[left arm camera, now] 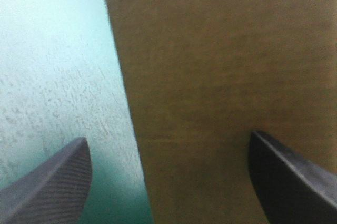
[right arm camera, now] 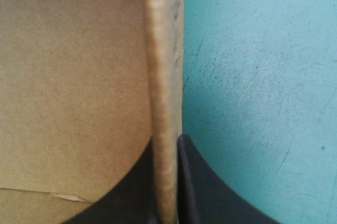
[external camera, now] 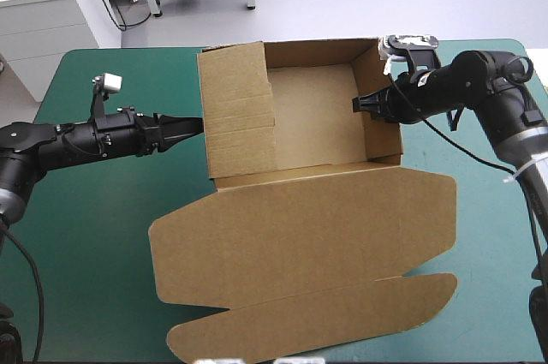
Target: Fold the box
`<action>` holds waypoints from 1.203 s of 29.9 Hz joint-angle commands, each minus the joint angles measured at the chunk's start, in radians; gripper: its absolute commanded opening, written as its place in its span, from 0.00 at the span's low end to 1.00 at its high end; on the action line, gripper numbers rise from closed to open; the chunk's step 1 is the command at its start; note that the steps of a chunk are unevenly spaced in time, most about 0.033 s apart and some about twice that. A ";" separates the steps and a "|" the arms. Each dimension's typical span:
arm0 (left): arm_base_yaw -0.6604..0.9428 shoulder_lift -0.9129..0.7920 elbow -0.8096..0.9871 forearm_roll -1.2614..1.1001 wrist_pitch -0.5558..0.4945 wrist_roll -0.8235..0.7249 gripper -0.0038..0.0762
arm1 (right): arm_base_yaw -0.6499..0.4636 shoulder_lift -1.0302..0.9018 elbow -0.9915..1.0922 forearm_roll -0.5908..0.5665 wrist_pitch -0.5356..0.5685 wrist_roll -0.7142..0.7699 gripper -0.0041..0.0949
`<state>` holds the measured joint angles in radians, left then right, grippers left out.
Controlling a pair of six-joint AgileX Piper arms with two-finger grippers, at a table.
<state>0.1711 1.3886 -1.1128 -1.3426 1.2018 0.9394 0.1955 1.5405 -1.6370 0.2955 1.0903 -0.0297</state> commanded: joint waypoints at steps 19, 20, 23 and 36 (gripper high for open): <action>-0.158 -0.040 -0.053 -0.161 0.101 -0.069 0.77 | -0.003 -0.040 -0.027 0.003 -0.065 0.004 0.04; -0.158 -0.040 -0.053 -0.161 0.101 -0.069 0.77 | -0.003 -0.040 -0.027 0.003 -0.065 0.004 0.04; -0.158 -0.040 -0.053 -0.174 0.101 -0.085 0.77 | -0.003 -0.040 -0.027 0.003 -0.065 0.004 0.04; -0.158 -0.054 -0.053 -0.097 0.074 -0.185 0.77 | -0.003 -0.040 -0.027 -0.015 -0.065 0.012 0.04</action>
<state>0.0244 1.3670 -1.1353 -1.4383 1.1883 0.8110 0.1930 1.5417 -1.6357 0.2318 1.0753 -0.0278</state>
